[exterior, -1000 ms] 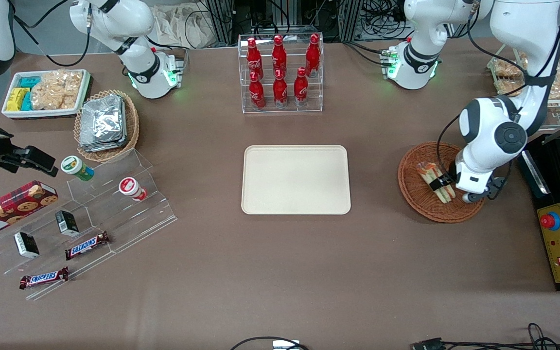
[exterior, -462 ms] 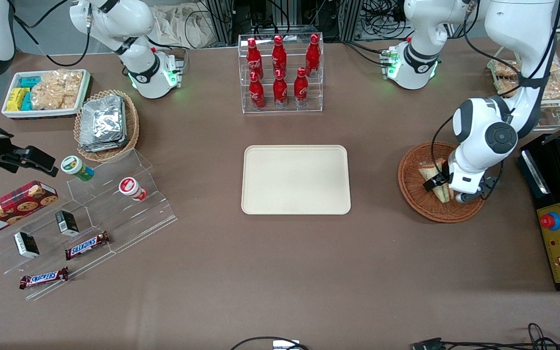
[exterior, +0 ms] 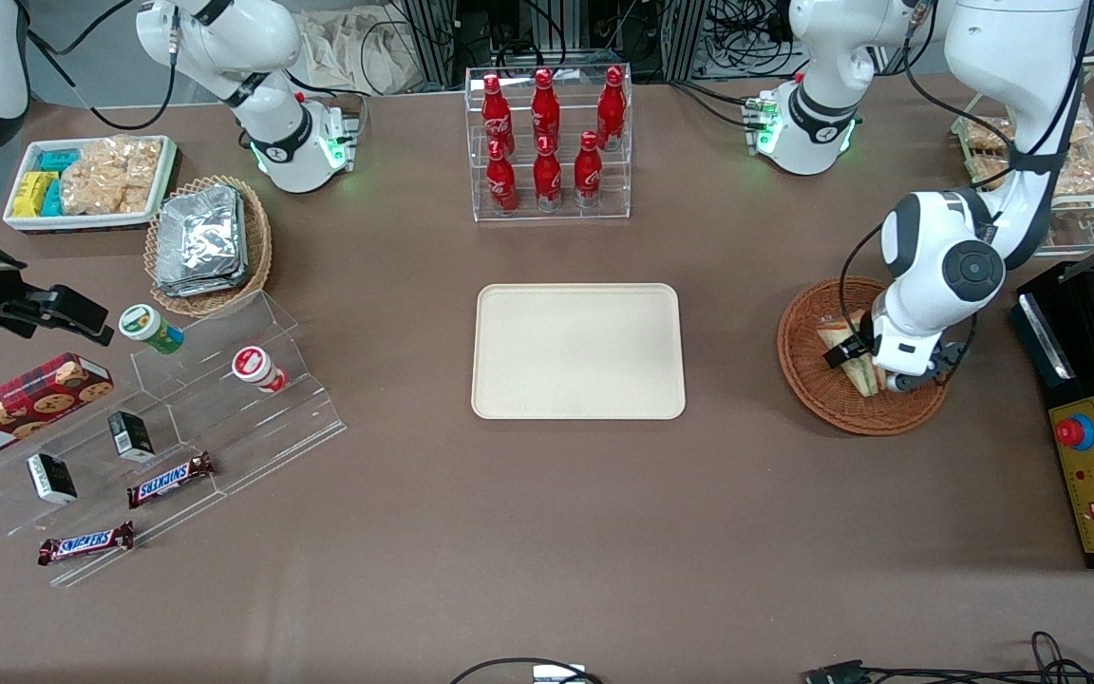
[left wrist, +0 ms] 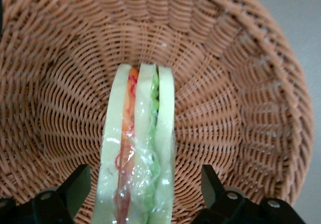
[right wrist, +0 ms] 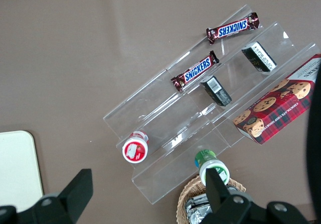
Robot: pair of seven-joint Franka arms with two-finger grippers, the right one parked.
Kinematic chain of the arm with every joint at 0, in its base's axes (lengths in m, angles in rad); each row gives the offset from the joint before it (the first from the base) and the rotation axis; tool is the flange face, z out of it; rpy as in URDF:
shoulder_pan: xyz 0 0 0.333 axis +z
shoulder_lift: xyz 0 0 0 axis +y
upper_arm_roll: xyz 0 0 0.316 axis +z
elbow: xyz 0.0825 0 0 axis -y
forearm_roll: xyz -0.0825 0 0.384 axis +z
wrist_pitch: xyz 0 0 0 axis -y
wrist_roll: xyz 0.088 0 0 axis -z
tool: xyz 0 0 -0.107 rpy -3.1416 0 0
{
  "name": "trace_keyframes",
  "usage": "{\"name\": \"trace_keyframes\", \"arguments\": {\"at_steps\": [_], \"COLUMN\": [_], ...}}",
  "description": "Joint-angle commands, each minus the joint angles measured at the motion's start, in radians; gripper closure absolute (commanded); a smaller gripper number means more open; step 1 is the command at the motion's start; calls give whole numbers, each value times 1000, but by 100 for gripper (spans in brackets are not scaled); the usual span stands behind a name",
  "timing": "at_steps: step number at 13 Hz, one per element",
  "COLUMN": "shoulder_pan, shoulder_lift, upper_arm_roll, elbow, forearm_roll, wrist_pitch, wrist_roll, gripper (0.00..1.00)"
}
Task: Place sandwich from basket to tray
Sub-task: 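Lift the sandwich up out of the basket with the left gripper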
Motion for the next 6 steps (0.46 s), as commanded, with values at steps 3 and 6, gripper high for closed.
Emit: {"name": "trace_keyframes", "arguments": {"at_steps": [3,6], "shoulder_pan": [-10,-10], "shoulder_lift": [-20,-110], "upper_arm_roll": [4,5], "elbow": [-21,13], "forearm_roll": [-5,-5], "wrist_pitch": [-19,-163], "wrist_roll": [-17,-3], "gripper": [84,88]}}
